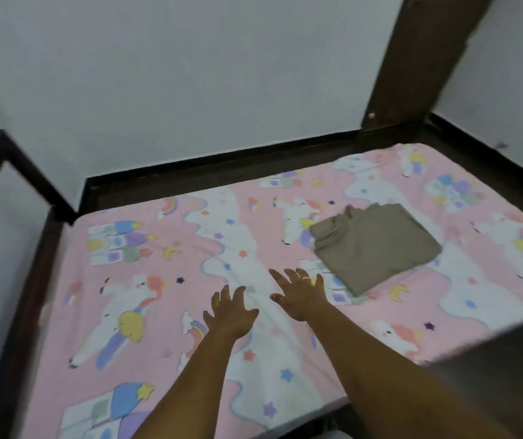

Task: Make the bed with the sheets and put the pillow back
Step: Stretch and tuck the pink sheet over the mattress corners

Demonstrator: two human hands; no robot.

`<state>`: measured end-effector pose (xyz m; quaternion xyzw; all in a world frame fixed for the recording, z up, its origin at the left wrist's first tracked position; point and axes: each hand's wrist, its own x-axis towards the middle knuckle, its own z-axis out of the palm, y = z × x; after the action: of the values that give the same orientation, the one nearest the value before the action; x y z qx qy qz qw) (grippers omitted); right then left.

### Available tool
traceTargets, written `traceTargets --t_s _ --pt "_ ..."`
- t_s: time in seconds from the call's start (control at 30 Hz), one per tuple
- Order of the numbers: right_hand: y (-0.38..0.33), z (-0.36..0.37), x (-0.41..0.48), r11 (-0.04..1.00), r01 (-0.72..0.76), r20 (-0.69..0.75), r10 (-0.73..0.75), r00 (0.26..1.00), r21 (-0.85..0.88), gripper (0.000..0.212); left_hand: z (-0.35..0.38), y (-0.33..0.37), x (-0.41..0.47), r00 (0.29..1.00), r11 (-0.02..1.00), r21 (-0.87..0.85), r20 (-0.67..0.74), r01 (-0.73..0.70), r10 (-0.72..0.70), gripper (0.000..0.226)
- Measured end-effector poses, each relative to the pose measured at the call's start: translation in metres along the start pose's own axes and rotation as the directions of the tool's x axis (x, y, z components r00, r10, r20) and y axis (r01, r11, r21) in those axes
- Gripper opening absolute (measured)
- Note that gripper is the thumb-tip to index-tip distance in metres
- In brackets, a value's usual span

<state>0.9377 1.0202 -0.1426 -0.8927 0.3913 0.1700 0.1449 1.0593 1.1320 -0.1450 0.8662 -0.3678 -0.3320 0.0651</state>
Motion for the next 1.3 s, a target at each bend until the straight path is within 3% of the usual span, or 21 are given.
traceTargets --t_s 0.2,0.5,0.73,0.97,1.07,1.3 --pt "0.077 0.008 0.000 0.984 -0.172 0.034 0.171 0.985 0.045 0.064 0.025 0.074 0.027 0.985 0.986 0.105 0.129 -0.126 0.112 0.064" --pt "0.152 -0.007 0.058 0.992 -0.104 0.084 0.098 0.992 0.071 0.059 0.045 0.147 0.089 0.988 0.981 0.179 0.150 -0.072 0.045 0.065" --pt "0.194 -0.012 0.103 0.999 -0.025 0.163 0.030 0.986 -0.037 0.060 0.056 0.167 0.113 0.993 0.989 0.149 0.119 0.008 -0.025 0.063" --pt "0.118 -0.009 0.121 0.982 0.185 0.195 -0.173 0.965 -0.043 0.060 0.048 0.085 0.092 0.976 0.976 0.062 0.052 0.207 -0.210 0.064" --pt "0.064 0.004 0.113 0.969 0.242 0.237 -0.224 0.945 -0.049 0.066 0.041 0.024 0.068 0.950 0.950 0.002 -0.009 0.313 -0.313 0.065" --pt "-0.084 0.057 0.072 0.939 0.326 0.257 -0.292 0.921 -0.105 0.060 0.037 -0.140 -0.014 0.891 0.893 -0.054 -0.058 0.447 -0.449 0.066"
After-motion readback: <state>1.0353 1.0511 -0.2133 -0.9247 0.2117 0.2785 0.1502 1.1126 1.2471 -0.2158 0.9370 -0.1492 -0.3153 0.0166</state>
